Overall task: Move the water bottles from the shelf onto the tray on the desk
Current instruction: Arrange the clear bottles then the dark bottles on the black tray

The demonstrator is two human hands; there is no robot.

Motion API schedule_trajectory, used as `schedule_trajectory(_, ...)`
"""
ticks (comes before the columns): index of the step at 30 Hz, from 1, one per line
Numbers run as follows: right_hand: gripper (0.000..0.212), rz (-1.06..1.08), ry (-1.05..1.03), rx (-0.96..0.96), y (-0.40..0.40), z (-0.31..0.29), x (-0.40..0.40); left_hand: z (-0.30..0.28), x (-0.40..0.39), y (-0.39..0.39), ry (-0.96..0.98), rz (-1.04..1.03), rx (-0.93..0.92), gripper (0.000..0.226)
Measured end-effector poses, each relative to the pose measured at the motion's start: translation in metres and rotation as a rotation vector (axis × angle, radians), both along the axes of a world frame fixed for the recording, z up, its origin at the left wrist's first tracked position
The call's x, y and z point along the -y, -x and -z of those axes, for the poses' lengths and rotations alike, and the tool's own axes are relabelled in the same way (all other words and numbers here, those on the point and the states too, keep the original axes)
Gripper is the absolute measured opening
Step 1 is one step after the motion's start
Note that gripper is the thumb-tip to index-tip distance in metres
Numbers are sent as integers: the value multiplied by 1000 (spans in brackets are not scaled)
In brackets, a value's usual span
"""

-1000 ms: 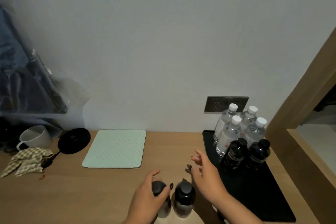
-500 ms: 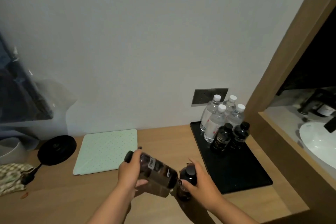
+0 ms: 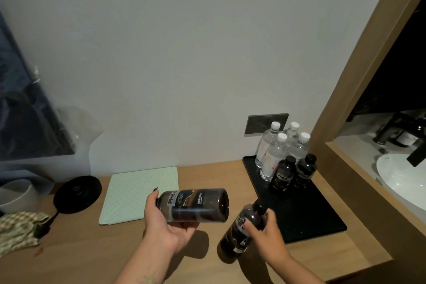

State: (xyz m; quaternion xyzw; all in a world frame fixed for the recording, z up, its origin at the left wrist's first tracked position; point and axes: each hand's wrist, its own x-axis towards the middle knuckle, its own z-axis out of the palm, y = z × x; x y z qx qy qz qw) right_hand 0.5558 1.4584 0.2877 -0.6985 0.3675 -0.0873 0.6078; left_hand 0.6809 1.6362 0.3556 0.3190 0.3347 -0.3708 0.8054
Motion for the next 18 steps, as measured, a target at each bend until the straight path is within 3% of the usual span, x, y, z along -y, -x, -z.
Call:
schedule_trajectory(4,50,240,-174,122,4,-17,7,19,-2,10,23,13,-26,49)
schedule_trajectory(7,45,363,-481,369,4,-25,18,23,4,17,33,56,-10,49)
schedule_trajectory(10,60,458,-785,535,5,-37,27,21,14,21,25,90,16,44)
schedule_trajectory(18,69,550,-967,579,22,-41,45,21,49,38,74,214,35,45)
